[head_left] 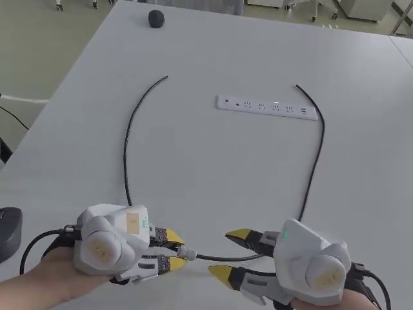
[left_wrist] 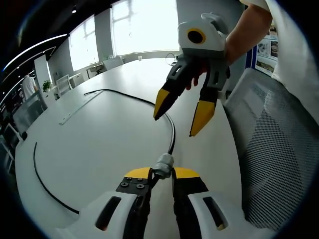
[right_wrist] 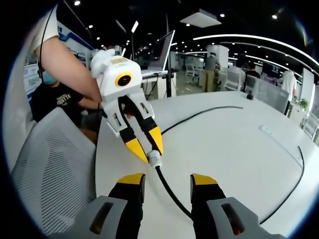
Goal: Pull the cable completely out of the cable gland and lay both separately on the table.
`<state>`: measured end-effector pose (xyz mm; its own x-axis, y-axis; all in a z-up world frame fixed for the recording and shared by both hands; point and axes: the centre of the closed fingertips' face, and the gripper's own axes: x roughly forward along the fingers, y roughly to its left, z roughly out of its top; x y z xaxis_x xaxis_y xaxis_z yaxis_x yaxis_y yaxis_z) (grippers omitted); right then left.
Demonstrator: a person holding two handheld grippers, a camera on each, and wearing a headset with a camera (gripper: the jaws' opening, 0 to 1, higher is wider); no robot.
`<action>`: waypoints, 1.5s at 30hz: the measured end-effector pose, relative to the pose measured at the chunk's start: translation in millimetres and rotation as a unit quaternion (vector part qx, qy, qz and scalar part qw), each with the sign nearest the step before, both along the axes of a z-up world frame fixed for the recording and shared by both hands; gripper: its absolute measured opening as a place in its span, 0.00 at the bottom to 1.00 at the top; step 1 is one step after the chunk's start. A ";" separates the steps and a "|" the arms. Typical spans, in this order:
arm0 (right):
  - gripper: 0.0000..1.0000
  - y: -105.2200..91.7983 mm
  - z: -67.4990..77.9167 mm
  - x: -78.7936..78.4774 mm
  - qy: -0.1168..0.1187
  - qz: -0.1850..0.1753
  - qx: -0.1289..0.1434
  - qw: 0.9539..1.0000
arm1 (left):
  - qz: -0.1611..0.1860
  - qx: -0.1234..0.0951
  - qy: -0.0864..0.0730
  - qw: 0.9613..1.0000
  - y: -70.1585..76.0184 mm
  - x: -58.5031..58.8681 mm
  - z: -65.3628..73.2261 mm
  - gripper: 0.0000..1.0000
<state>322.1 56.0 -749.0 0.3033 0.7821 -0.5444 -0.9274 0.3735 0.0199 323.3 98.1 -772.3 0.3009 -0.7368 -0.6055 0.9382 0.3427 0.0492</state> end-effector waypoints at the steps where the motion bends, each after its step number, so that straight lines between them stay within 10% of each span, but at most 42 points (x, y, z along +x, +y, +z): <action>1: 0.34 -0.1 2.3 -0.6 -0.001 0.000 0.001 1.000 | 0.002 0.000 -0.001 1.000 0.6 0.4 2.0 0.16; 21: 0.33 -5.9 65.9 -26.3 -0.072 0.001 0.025 0.997 | 0.011 -0.003 -0.040 0.999 -4.7 -15.4 48.7 0.16; 45: 0.28 0.5 96.0 -48.5 -0.109 0.054 0.005 0.993 | 0.033 -0.017 -0.068 0.997 -13.5 -40.8 85.8 0.16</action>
